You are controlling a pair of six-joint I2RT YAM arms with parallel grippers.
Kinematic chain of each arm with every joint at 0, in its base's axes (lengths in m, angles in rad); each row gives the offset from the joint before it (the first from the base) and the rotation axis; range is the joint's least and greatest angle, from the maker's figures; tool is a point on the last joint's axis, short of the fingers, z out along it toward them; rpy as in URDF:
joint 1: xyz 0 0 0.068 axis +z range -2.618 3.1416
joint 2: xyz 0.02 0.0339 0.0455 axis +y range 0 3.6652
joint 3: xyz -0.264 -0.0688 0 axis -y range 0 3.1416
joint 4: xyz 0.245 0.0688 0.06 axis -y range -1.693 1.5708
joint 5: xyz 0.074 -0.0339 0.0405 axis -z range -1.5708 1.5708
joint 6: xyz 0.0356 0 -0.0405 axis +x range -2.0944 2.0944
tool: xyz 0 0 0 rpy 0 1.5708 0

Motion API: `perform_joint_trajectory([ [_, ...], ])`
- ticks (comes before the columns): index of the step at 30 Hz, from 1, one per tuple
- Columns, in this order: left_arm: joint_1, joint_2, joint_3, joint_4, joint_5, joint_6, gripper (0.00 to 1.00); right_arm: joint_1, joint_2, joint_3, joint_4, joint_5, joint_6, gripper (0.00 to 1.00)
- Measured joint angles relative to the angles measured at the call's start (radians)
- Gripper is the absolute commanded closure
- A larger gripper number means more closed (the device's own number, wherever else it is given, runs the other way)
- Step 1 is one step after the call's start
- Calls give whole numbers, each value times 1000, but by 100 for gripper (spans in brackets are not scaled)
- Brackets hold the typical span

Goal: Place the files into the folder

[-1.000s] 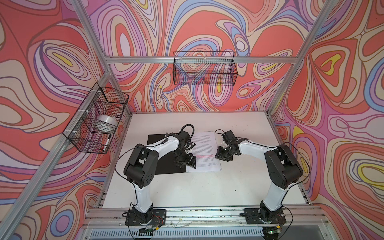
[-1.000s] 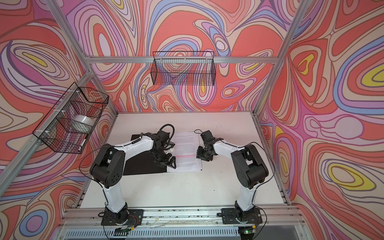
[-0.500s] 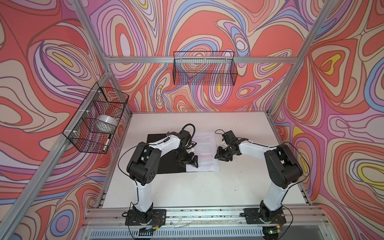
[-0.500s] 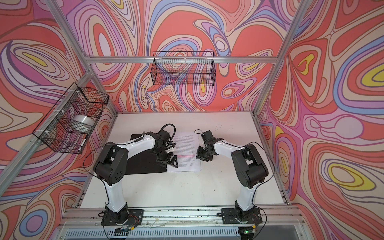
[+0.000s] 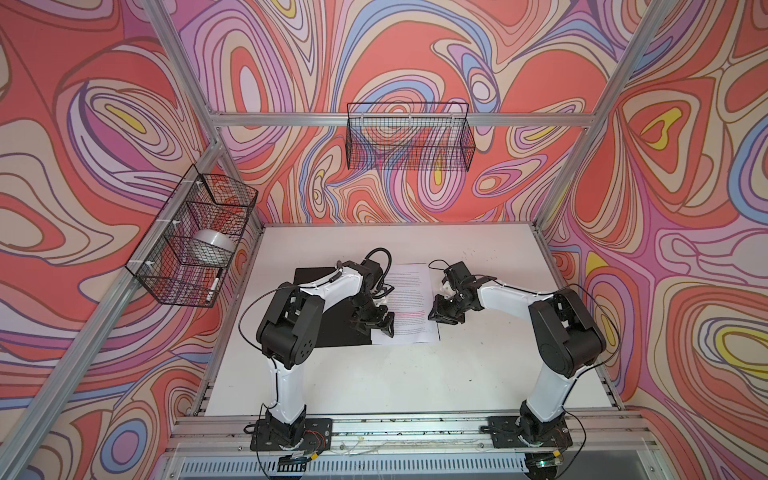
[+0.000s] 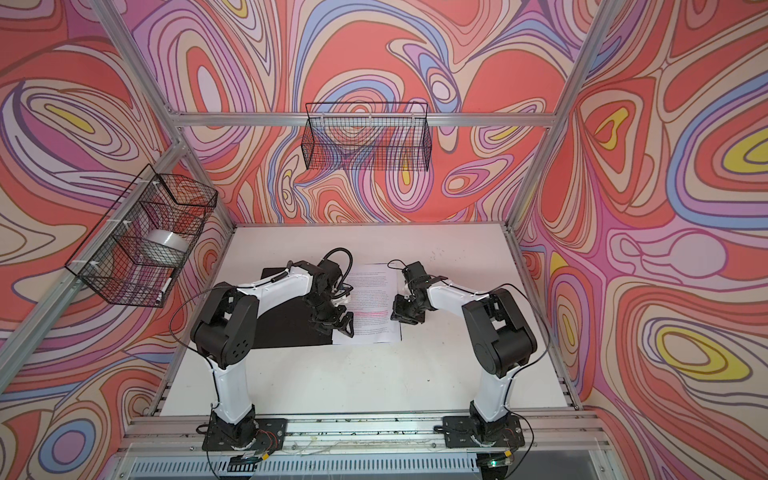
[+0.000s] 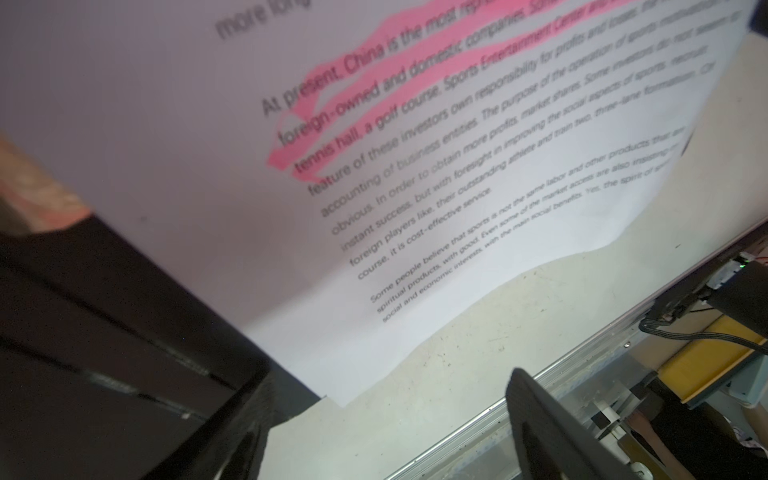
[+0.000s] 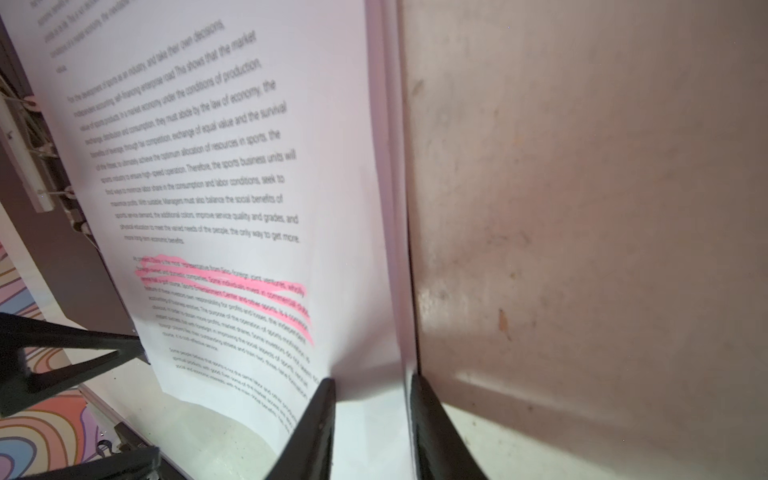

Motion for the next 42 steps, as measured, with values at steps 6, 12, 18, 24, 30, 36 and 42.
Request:
perform_joint_trajectory([
  [6, 45, -60, 56, -64, -57, 48, 11, 1, -12, 27, -48, 42, -11, 67],
  [12, 146, -126, 91, -47, -89, 48, 10, 0, -13, 109, -67, 72, -30, 67],
  [18, 159, -96, 99, 27, -102, 26, 10, -21, 53, 197, -54, 90, -33, 67],
  [24, 158, -2, 135, 85, -113, 5, 9, -59, 129, 267, -45, 94, -37, 67],
  [30, 158, 53, 179, 120, -116, -10, 10, -66, 177, 314, -23, 78, -48, 68],
  [36, 158, 102, 205, 145, -89, -21, 10, -66, 212, 320, -3, 59, -50, 68],
  [42, 158, 132, 222, 150, -79, -24, 10, -66, 240, 335, -8, 46, -67, 69],
])
